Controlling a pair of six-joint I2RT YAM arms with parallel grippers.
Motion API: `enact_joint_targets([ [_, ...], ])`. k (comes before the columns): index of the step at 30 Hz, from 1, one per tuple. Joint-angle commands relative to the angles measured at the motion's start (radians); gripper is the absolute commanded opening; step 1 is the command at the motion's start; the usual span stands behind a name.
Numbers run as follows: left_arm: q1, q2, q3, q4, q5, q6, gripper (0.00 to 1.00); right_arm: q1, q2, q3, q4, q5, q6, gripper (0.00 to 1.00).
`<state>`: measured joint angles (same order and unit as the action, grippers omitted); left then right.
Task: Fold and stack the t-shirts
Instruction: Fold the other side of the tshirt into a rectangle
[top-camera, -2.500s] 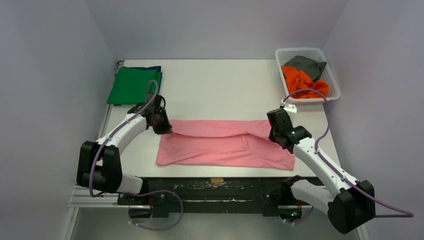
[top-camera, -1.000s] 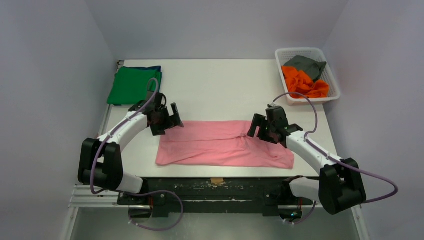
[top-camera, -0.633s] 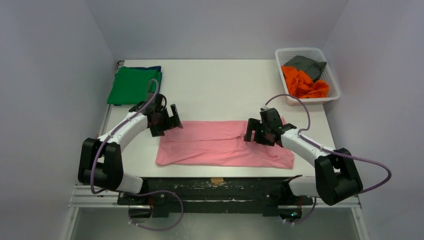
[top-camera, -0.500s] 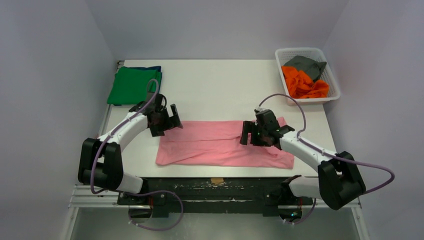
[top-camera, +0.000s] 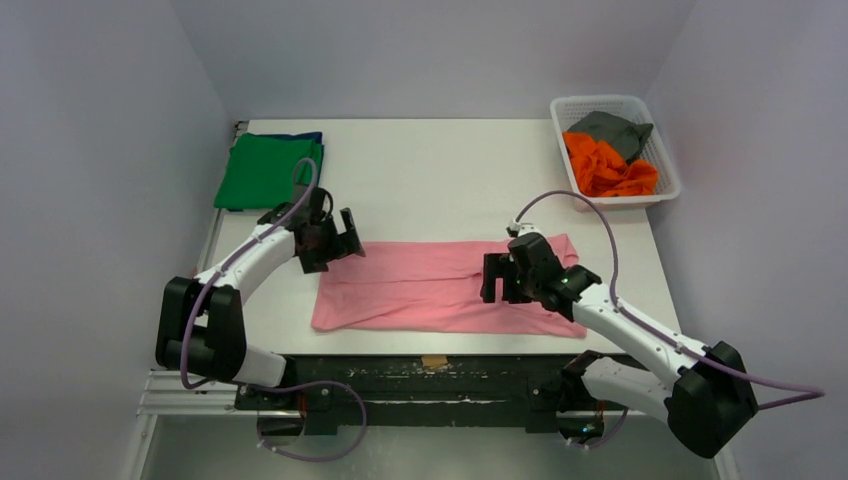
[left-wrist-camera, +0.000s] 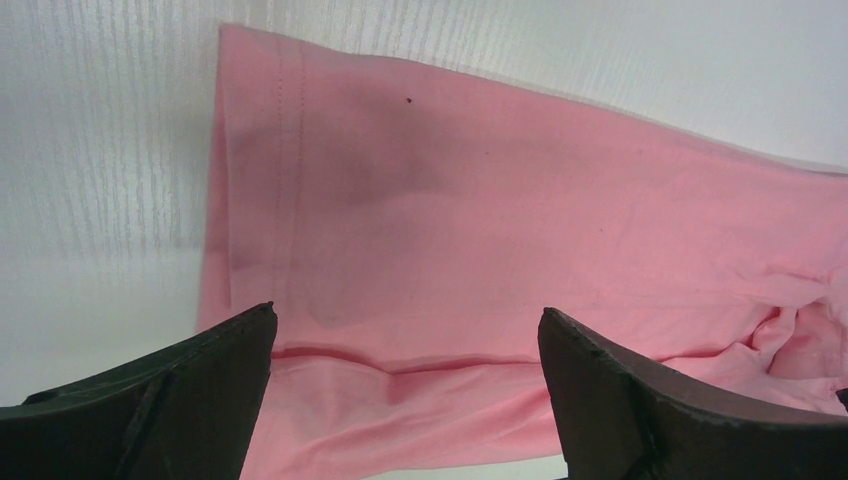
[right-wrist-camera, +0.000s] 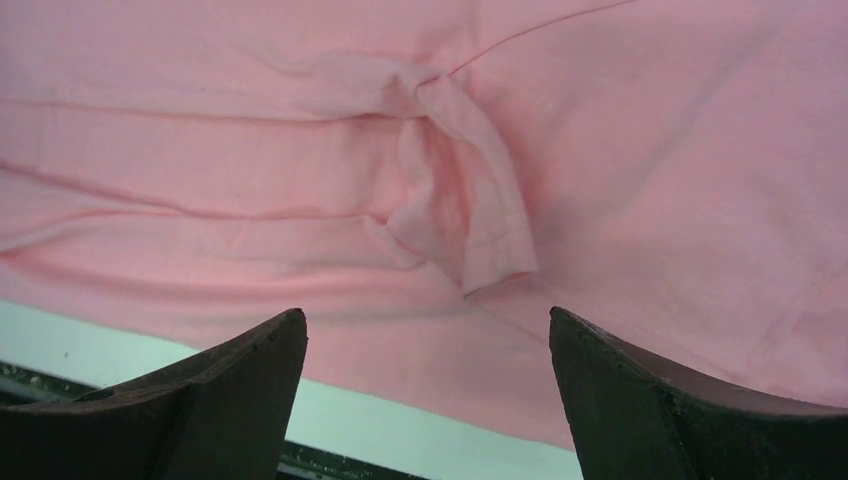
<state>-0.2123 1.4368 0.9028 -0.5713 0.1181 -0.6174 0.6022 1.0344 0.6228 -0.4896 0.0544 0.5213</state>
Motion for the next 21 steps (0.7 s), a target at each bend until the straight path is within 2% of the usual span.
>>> enact_joint_targets([
  [1, -0.004, -0.046, -0.004, -0.006, -0.019, -0.007, 1.0, -0.022, 0.072, 0.06, 0.027, 0.181, 0.082, 0.9],
  [5, -0.004, -0.05, -0.004, -0.002, -0.01, -0.008, 1.0, -0.052, 0.223, 0.106, 0.125, 0.194, 0.091, 0.89],
  [10, -0.004, -0.061, -0.004, -0.016, -0.022, 0.002, 1.0, -0.02, 0.359, 0.192, 0.188, 0.039, 0.04, 0.82],
  [16, -0.004, -0.082, -0.012, -0.001, -0.005, -0.005, 1.0, 0.157, 0.294, 0.18, 0.117, 0.05, 0.067, 0.81],
  [21, -0.005, -0.058, 0.007, 0.013, 0.047, -0.009, 1.0, 0.168, 0.206, 0.141, 0.044, 0.131, 0.12, 0.83],
])
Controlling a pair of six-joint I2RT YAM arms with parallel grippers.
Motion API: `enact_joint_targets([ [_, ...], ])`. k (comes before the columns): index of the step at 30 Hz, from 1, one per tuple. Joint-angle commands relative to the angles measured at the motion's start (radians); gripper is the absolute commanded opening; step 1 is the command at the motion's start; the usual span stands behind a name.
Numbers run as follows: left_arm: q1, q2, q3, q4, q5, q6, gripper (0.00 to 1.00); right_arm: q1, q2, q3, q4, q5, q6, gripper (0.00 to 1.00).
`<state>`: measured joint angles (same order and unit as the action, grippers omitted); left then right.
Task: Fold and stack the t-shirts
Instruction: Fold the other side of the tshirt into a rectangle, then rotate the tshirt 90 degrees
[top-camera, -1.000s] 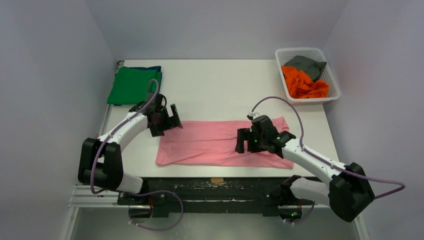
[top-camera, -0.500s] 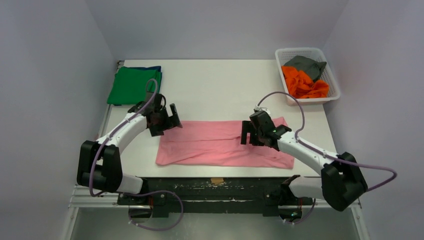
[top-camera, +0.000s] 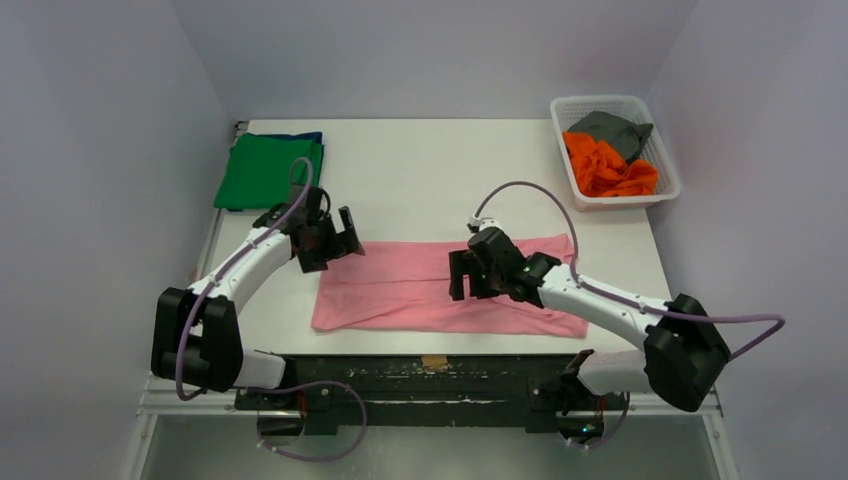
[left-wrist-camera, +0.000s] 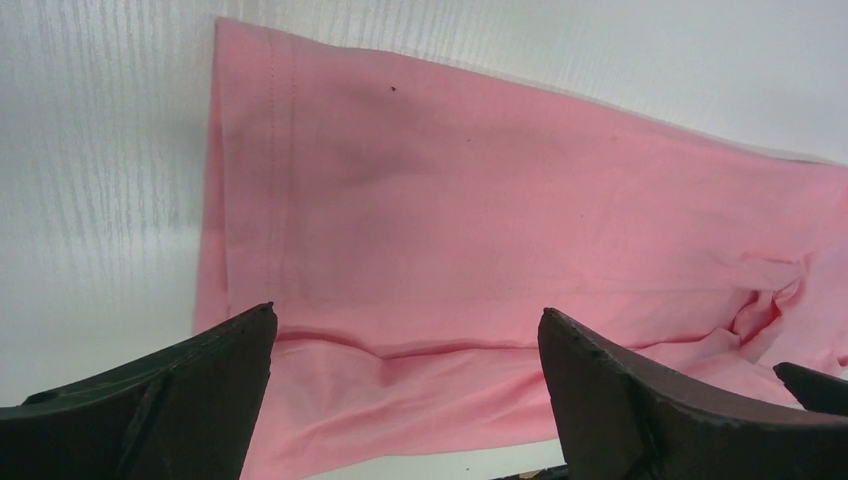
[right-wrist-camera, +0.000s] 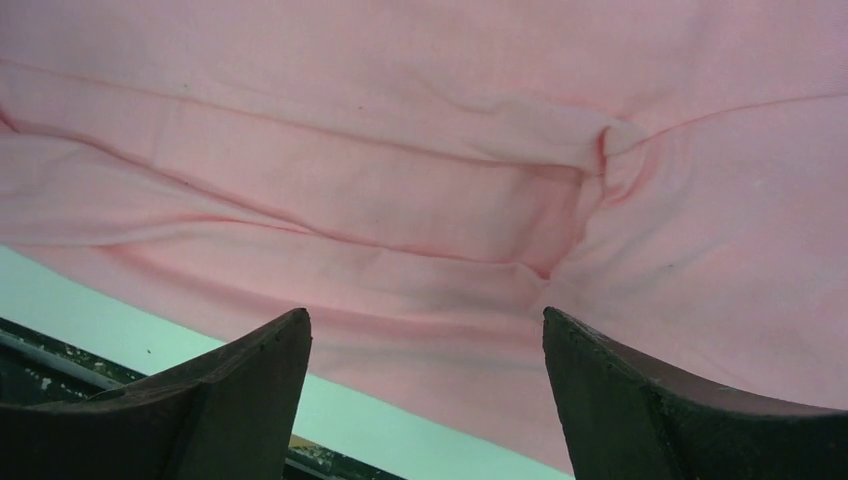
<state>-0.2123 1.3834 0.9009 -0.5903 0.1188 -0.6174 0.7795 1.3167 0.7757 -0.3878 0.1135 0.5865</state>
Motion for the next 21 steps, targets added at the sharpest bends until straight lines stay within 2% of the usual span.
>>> enact_joint_targets([
  [1, -0.007, 0.001, 0.013, 0.037, 0.056, -0.008, 1.0, -0.009, -0.094, -0.018, -0.08, 0.117, 0.074, 0.85],
  [6, -0.051, 0.055, 0.035, 0.085, 0.119, -0.014, 1.0, -0.06, -0.168, -0.078, -0.145, 0.223, 0.204, 0.96],
  [13, -0.135, 0.175, 0.015, 0.171, 0.197, -0.028, 1.0, -0.294, -0.196, -0.247, -0.001, 0.07, 0.288, 0.99],
  [17, -0.156, 0.226, -0.042, 0.202, 0.197, -0.052, 1.0, -0.397, -0.051, -0.227, 0.114, 0.028, 0.27, 0.99],
  [21, -0.192, 0.214, -0.116, 0.226, 0.196, -0.092, 1.0, -0.448, 0.182, -0.086, 0.19, -0.036, 0.227, 0.99],
])
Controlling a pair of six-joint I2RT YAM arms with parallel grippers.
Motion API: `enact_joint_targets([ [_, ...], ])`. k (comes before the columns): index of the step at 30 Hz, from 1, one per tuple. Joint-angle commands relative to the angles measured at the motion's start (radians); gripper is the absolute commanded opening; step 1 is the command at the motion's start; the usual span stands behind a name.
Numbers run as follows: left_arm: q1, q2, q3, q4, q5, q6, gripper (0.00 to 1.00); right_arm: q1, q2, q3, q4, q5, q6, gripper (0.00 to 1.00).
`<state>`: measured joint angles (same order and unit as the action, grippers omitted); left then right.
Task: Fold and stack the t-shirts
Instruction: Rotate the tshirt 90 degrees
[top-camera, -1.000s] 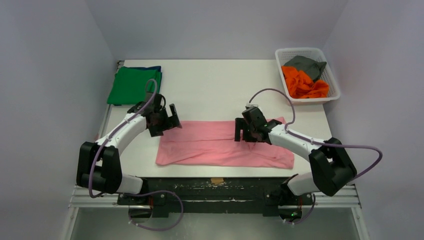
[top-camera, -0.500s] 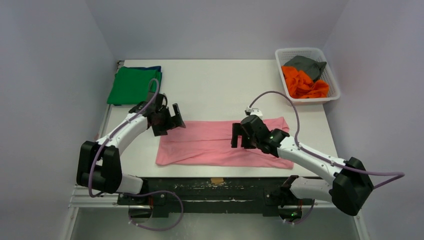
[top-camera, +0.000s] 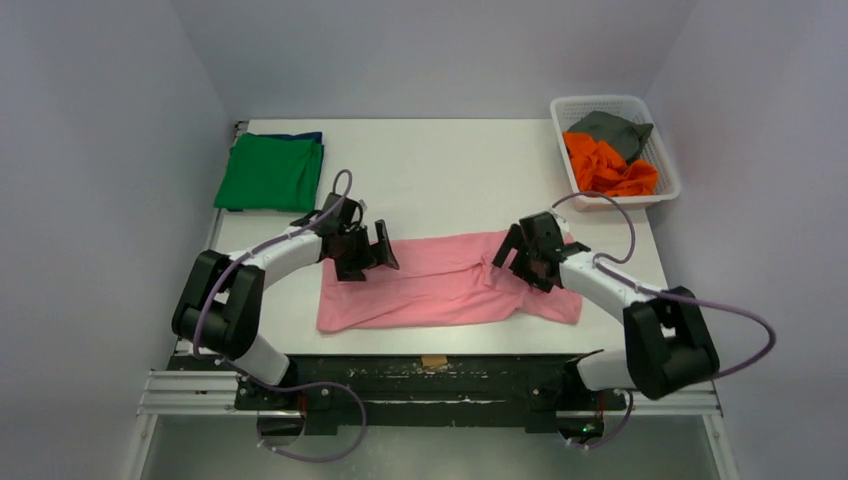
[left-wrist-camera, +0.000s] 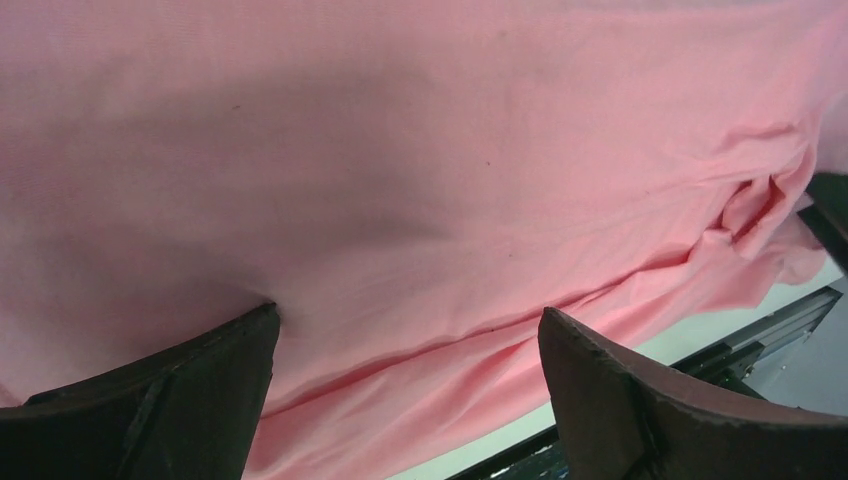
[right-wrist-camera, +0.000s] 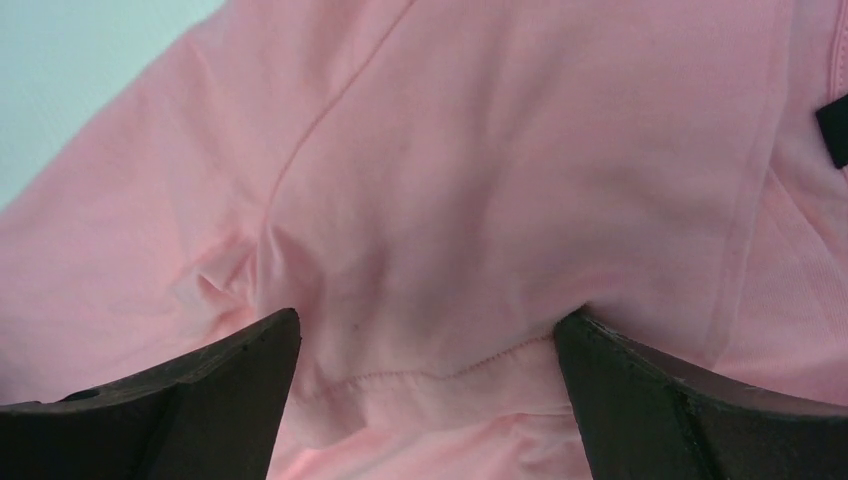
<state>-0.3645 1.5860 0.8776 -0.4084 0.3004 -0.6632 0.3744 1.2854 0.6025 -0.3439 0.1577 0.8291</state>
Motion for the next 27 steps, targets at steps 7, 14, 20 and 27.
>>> enact_joint_targets([
  [7, -0.149, -0.07, -0.224, 0.126, 0.0, -0.205, 1.0, -0.054, 0.675, 0.623, 0.113, -0.217, -0.194, 0.96],
  [14, -0.335, 0.018, -0.195, 0.246, 0.024, -0.356, 1.0, -0.033, 1.135, 1.255, -0.09, -0.399, -0.416, 0.92],
  [20, -0.487, 0.118, -0.08, 0.212, 0.016, -0.383, 1.0, -0.018, 1.447, 1.85, -0.339, -0.496, -0.626, 0.92],
  [27, -0.511, 0.096, 0.034, 0.145, -0.026, -0.343, 1.0, -0.017, 1.326, 1.775, -0.14, -0.454, -0.679, 0.94],
])
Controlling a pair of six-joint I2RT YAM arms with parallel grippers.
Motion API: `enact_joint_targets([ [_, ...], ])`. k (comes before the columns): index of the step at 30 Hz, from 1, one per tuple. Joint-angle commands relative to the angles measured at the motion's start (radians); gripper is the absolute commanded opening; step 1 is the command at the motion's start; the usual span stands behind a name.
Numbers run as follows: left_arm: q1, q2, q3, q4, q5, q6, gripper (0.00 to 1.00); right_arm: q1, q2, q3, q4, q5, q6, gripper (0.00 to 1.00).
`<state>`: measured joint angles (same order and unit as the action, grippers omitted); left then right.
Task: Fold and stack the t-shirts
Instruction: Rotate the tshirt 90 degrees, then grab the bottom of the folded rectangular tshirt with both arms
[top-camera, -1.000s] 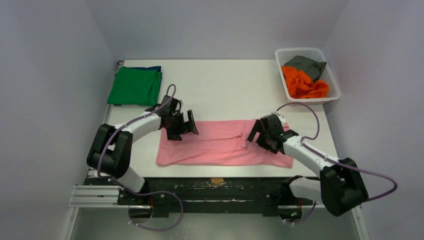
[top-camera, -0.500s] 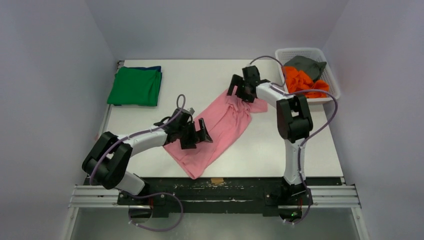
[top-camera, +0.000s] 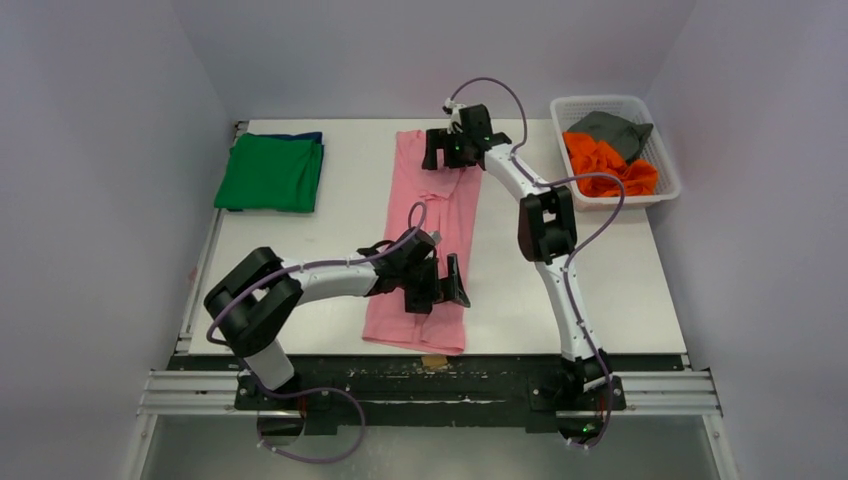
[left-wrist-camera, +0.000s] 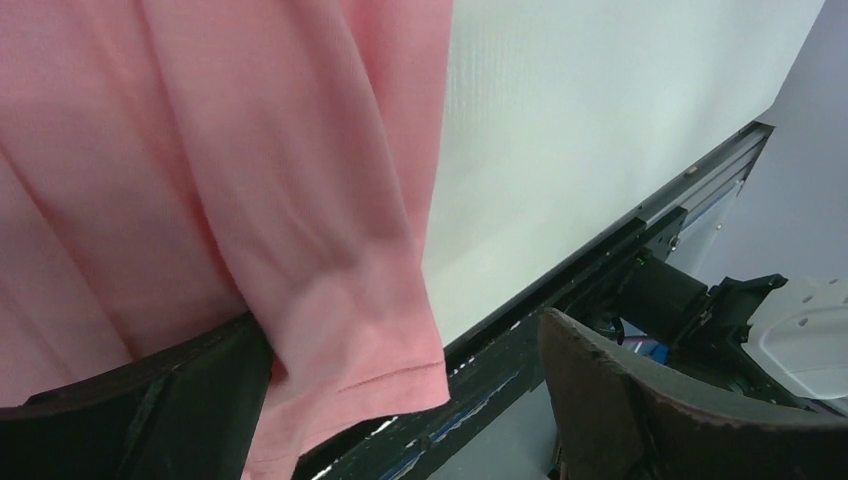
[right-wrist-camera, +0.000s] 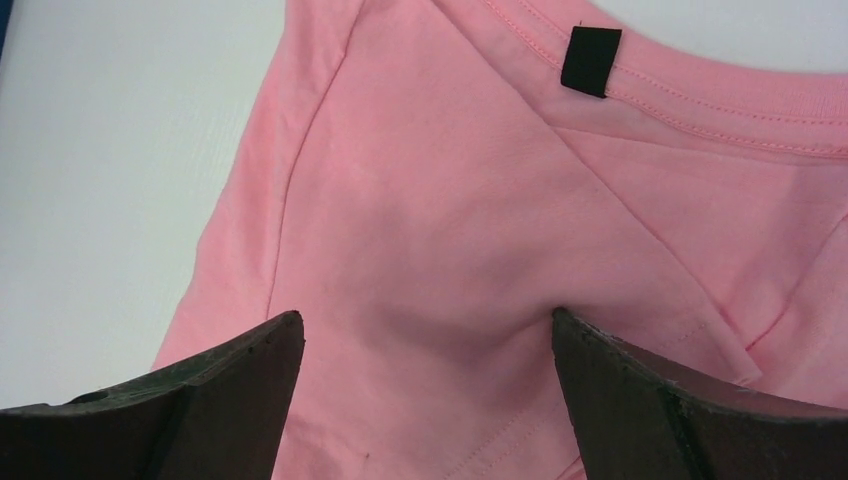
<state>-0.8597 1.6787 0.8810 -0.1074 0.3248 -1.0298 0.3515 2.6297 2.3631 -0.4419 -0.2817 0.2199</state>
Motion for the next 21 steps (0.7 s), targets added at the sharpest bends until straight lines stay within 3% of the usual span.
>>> enact_joint_targets([
  [1, -0.016, -0.023, 0.051, -0.185, -0.068, 0.042, 1.0, 0.006, -0.027, 0.055, -0.074, -0.004, -0.073, 0.94],
  [3, -0.016, -0.092, 0.083, -0.242, -0.12, 0.081, 1.0, 0.012, -0.075, 0.098, -0.113, 0.021, -0.077, 0.94],
  [6, -0.016, -0.226, 0.072, -0.319, -0.209, 0.127, 1.0, 0.032, -0.28, -0.039, -0.098, 0.098, -0.086, 0.95],
  [12, -0.009, -0.554, -0.115, -0.499, -0.41, 0.103, 1.0, 0.117, -0.771, -0.728, 0.018, 0.33, 0.019, 0.93],
  [16, 0.018, -0.708, -0.259, -0.541, -0.427, 0.084, 1.0, 0.22, -1.04, -1.167, 0.106, 0.359, 0.164, 0.89],
  [21, 0.061, -0.758, -0.364, -0.528, -0.399, 0.09, 0.91, 0.397, -1.23, -1.445, 0.109, 0.381, 0.319, 0.86],
])
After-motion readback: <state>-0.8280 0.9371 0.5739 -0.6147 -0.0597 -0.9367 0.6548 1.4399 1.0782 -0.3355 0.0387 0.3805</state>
